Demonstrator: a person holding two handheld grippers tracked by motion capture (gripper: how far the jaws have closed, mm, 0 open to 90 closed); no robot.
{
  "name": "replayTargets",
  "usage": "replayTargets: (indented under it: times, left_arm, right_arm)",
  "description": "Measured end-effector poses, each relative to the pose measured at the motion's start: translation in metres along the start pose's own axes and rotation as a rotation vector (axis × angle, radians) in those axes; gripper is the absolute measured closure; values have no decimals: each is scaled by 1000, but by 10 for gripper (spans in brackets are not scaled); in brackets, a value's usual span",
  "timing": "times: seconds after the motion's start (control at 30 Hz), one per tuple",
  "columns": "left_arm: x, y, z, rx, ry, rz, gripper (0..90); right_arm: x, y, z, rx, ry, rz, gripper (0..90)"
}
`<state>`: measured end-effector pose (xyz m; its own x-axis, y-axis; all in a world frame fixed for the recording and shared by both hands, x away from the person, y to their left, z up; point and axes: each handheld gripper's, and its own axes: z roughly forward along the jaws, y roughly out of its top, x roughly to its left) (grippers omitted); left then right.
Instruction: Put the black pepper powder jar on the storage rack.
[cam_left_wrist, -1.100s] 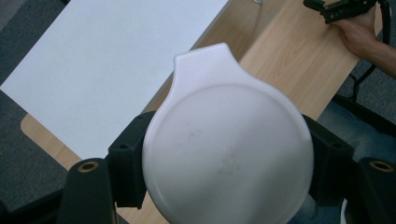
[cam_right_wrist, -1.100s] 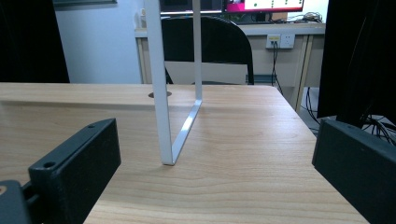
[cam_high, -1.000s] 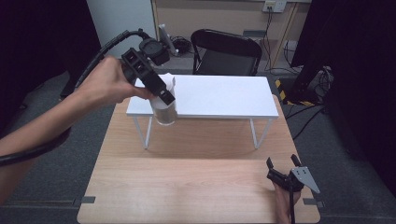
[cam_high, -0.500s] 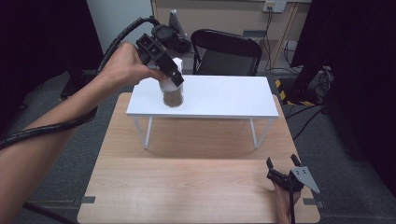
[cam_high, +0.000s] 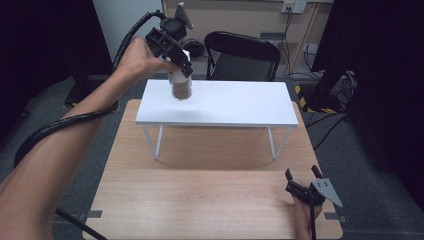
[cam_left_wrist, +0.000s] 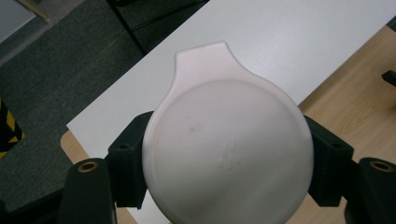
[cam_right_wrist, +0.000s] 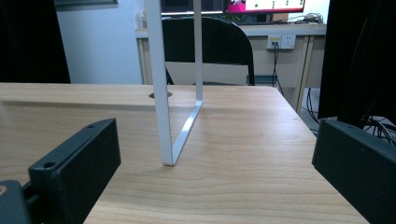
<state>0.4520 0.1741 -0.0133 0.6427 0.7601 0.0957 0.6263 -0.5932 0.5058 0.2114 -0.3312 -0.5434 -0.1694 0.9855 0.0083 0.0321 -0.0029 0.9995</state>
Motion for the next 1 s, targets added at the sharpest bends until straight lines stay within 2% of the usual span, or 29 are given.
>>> replayTargets:
  times: [0.27, 0.3, 0.37, 0.73, 1.0]
  left_arm:
    - [3, 2, 3, 7, 7, -2, 303]
    - [17, 0, 13, 5, -5, -41, 303]
    - [28, -1, 22, 22, -6, -66, 302]
    - [50, -6, 49, 47, -9, -110, 302]
    - [57, -8, 60, 46, -18, -120, 302]
  right_arm:
    - [0, 0, 0, 2, 1, -1, 12]
    - [0, 0, 0, 2, 1, -1, 12]
    - [0, 0, 0, 0, 1, 2, 12]
    - [0, 0, 0, 1, 2, 1, 12]
    - [0, 0, 0, 0, 1, 0, 12]
